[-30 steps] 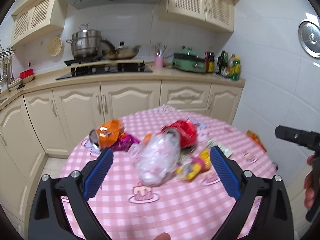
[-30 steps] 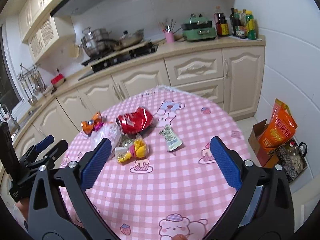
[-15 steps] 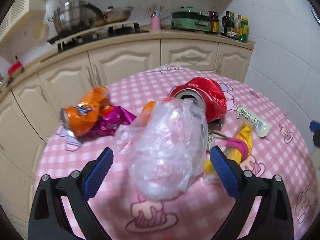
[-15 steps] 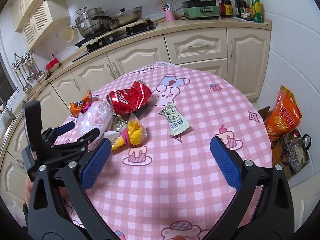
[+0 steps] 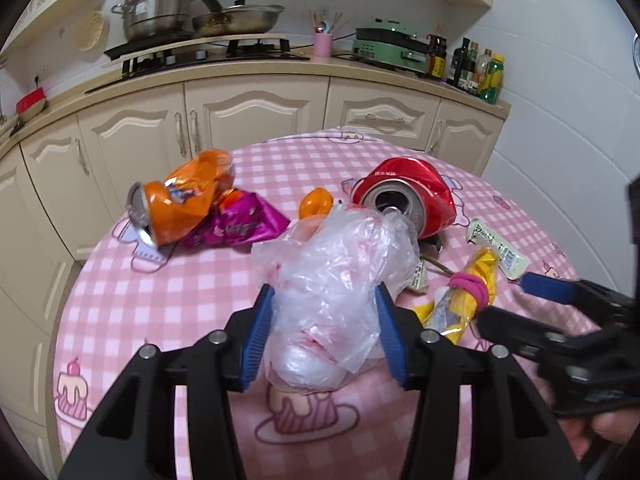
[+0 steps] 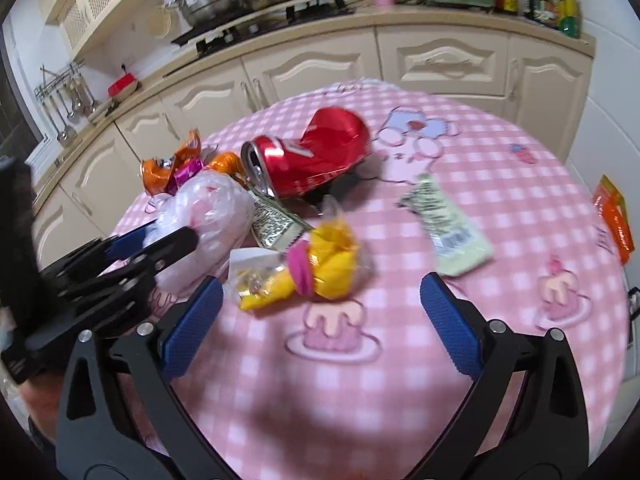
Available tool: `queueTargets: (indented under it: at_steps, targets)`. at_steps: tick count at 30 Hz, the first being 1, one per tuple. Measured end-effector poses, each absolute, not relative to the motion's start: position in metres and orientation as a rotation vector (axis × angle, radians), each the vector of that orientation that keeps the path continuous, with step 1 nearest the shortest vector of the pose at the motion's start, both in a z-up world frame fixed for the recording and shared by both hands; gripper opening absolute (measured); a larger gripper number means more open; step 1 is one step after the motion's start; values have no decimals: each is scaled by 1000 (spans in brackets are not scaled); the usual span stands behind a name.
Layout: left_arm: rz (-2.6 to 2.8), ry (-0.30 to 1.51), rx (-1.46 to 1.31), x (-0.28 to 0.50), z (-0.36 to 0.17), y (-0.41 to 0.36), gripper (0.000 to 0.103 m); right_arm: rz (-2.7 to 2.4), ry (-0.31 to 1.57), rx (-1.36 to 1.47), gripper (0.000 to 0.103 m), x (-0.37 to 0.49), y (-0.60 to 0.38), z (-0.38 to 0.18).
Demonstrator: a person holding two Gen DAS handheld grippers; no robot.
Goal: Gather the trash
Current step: 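Grasp the clear plastic bag with left tool while right tool grasps yellow wrapper, then carry the plastic bag and yellow wrapper over the blue bin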
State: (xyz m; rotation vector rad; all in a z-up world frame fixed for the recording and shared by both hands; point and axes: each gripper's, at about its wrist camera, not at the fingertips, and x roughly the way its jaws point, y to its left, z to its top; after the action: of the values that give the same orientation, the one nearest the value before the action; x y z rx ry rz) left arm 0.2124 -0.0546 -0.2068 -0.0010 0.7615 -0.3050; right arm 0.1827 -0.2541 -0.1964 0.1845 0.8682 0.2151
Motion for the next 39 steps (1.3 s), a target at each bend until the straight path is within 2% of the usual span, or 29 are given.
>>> queueTargets:
  at_steps: [2,3,5,6,9,11,12,13,16,29,39]
  targets:
    - [-302,764,-8,211,-207,-53,49,222,886,170,93,192,-248,-207]
    - [-299,766,-10,211,-208,-52,52,213,894,155,85,194,-245,-207]
    - [-290,770,-14,211,-208,-52,55,236,878,155,64,191,-243,-203]
    - [-289,774,-9,211,-208,-53,62,246,883,154,63,188,-241,-203]
    - [-296,794,11,214,-211,-57,64,251,871,167,61,178,-245,-202]
    - [-316,785,13,212,-209,-59,60,240,852,179,61,169,-252,-198]
    - [-321,777,15,211,-208,-60,51,241,849,188,61,167,-255,-198]
    - [-320,774,16,209,-208,-60,48,243,846,199,61,164,-259,-197]
    - [-325,770,3,202,-206,-56,43,239,831,228,61,152,-272,-193]
    - [-333,669,-152,146,-186,-25,40,249,707,318,61,102,-321,-154]
    - [-436,538,-107,111,-129,-76,40,201,575,359,61,55,-371,-116]
